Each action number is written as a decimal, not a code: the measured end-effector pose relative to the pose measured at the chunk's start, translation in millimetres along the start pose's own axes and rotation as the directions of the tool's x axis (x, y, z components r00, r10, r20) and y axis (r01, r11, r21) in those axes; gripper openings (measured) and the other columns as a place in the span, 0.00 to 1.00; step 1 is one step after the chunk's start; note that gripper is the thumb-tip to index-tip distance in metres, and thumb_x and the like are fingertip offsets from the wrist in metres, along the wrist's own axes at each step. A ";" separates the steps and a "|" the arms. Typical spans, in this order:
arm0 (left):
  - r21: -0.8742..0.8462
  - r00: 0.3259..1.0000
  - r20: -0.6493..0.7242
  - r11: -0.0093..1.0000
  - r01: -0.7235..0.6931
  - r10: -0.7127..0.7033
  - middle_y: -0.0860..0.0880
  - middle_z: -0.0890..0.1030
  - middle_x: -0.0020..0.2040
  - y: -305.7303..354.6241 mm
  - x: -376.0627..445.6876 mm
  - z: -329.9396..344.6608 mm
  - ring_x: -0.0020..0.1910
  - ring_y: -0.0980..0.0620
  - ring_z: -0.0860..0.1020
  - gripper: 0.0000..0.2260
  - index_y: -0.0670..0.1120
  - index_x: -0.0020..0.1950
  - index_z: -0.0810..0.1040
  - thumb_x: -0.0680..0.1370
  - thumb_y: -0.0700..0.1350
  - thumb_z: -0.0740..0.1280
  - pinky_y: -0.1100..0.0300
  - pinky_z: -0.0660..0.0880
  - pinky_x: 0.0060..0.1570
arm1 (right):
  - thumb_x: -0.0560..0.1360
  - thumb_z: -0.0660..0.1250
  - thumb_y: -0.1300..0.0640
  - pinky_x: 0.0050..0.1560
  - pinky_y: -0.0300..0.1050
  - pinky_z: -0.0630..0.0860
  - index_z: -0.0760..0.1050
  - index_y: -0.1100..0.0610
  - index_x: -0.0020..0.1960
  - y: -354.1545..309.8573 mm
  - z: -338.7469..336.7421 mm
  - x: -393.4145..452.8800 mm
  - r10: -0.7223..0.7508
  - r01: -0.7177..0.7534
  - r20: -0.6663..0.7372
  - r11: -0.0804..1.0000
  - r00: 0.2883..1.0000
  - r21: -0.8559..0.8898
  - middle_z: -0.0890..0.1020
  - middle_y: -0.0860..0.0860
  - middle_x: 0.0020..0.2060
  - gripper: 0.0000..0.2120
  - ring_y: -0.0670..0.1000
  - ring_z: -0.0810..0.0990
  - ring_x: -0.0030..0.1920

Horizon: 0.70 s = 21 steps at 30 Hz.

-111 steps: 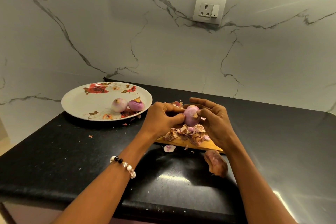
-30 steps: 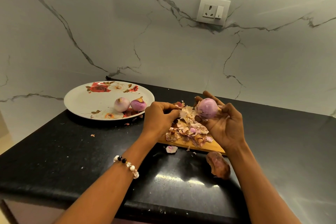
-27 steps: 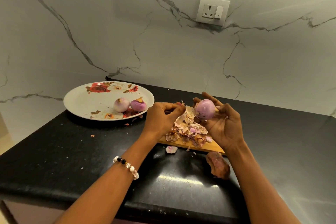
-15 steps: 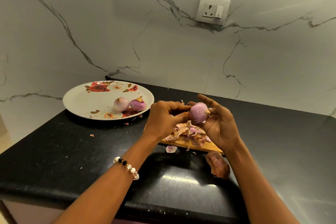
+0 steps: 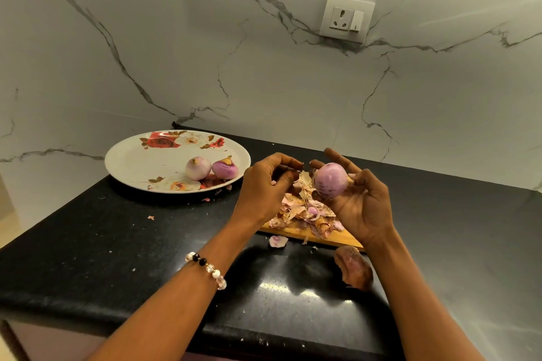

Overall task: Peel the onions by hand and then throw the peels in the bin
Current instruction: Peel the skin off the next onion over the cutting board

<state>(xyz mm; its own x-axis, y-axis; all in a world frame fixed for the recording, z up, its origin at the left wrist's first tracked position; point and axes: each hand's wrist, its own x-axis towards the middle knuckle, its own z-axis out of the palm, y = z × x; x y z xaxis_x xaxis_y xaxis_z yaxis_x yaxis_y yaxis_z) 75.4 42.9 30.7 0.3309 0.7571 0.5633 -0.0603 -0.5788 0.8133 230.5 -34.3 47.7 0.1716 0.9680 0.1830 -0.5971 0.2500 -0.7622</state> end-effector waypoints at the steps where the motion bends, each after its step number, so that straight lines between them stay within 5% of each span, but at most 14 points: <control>1: -0.010 1.000 -0.012 1.000 0.003 -0.003 0.50 0.83 0.47 0.7 0.1 -0.2 0.42 0.55 0.83 0.06 0.45 0.53 0.80 0.78 0.38 0.67 0.58 0.82 0.41 | 0.81 0.46 0.60 0.44 0.51 0.82 0.71 0.62 0.67 -0.1 0.2 0.0 -0.001 0.001 0.009 1.000 1.000 -0.001 0.81 0.66 0.54 0.21 0.60 0.83 0.52; 7: 0.019 0.994 0.106 1.000 -0.021 0.019 0.50 0.84 0.44 9.0 -6.0 0.2 0.39 0.54 0.83 0.17 0.45 0.54 0.81 0.69 0.52 0.72 0.56 0.82 0.39 | 0.82 0.46 0.60 0.53 0.57 0.81 0.71 0.61 0.68 1.1 -0.2 0.6 -0.011 0.012 0.013 0.999 1.000 -0.045 0.80 0.66 0.56 0.21 0.62 0.82 0.55; 13: -0.017 0.995 0.093 1.000 -0.022 0.024 0.49 0.84 0.43 8.6 -4.3 -2.7 0.38 0.55 0.84 0.09 0.42 0.52 0.82 0.73 0.39 0.73 0.62 0.81 0.41 | 0.82 0.48 0.59 0.50 0.54 0.82 0.68 0.60 0.71 1.8 -1.3 1.7 -0.016 0.020 0.033 0.992 0.999 -0.122 0.80 0.65 0.55 0.21 0.62 0.82 0.55; 18: 0.159 0.996 0.060 0.985 -0.071 0.062 0.50 0.83 0.43 2.6 -3.3 0.3 0.38 0.56 0.81 0.06 0.44 0.52 0.81 0.76 0.41 0.70 0.67 0.79 0.42 | 0.65 0.77 0.55 0.49 0.55 0.81 0.67 0.61 0.72 4.8 -3.1 3.8 -0.039 0.048 0.069 0.989 0.997 -0.138 0.79 0.68 0.56 0.38 0.63 0.81 0.58; 21: 0.259 0.999 -0.026 0.965 -0.032 0.041 0.52 0.80 0.43 -2.0 -1.0 0.5 0.41 0.58 0.78 0.04 0.44 0.51 0.80 0.78 0.40 0.67 0.74 0.74 0.41 | 0.74 0.59 0.66 0.48 0.54 0.82 0.63 0.63 0.73 6.5 -5.7 6.1 -0.070 0.087 0.093 0.976 0.993 -0.198 0.80 0.68 0.54 0.27 0.63 0.81 0.56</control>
<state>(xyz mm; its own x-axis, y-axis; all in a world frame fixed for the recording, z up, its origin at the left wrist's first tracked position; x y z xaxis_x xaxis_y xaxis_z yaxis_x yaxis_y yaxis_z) 75.6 43.1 28.4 0.3037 0.7406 0.5994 0.1747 -0.6617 0.7291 232.1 -26.9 40.3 0.1394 0.9461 0.2923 -0.4128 0.3238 -0.8513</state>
